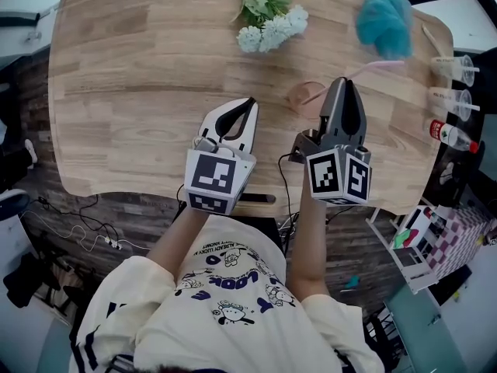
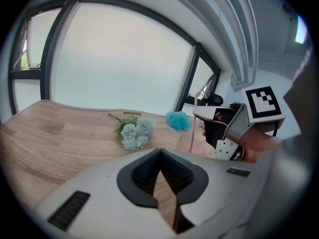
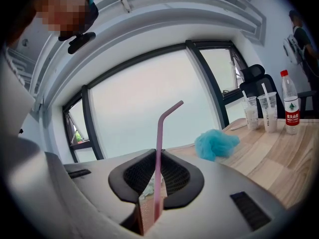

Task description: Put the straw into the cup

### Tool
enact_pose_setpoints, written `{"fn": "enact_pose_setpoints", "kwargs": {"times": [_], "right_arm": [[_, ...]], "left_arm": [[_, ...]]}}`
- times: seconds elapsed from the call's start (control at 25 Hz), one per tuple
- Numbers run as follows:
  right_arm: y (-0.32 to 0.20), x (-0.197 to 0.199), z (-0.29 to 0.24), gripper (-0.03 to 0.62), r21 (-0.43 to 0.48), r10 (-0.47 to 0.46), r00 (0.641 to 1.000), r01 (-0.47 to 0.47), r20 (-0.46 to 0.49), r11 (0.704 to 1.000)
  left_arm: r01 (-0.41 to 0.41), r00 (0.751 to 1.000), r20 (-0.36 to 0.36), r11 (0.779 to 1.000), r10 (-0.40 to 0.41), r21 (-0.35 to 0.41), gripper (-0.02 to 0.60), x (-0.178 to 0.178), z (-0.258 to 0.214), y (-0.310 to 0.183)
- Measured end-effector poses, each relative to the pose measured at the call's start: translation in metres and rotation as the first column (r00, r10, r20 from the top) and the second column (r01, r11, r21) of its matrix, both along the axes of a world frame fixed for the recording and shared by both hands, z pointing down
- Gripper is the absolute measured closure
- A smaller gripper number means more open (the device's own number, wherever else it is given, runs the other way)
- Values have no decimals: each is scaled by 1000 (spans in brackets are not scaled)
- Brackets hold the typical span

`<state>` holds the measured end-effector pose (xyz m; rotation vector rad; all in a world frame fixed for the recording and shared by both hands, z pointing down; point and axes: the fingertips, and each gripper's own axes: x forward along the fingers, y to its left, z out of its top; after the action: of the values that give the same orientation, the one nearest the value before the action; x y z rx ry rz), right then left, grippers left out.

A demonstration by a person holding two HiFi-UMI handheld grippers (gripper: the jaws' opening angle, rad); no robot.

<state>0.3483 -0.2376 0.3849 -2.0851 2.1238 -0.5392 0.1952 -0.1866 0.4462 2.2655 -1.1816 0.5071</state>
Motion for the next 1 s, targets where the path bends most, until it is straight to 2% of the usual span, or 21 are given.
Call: {"fn": "enact_pose_setpoints", "kwargs": {"times": [0.32, 0.76, 1.0], "right_arm": [[8, 1, 11, 563, -3, 6, 1000, -6, -11, 1000], [15, -1, 15, 563, 55, 21, 998, -18, -64, 998], [16, -2, 22, 559, 24, 14, 996, -12, -87, 1000]], "left_arm": [[-3, 1000, 9, 1000, 3, -18, 557, 0, 9, 4], [-8, 1000, 13, 999, 8, -42, 557, 0, 19, 10], [-7, 1000, 15, 999, 8, -53, 557, -1, 24, 11]]}}
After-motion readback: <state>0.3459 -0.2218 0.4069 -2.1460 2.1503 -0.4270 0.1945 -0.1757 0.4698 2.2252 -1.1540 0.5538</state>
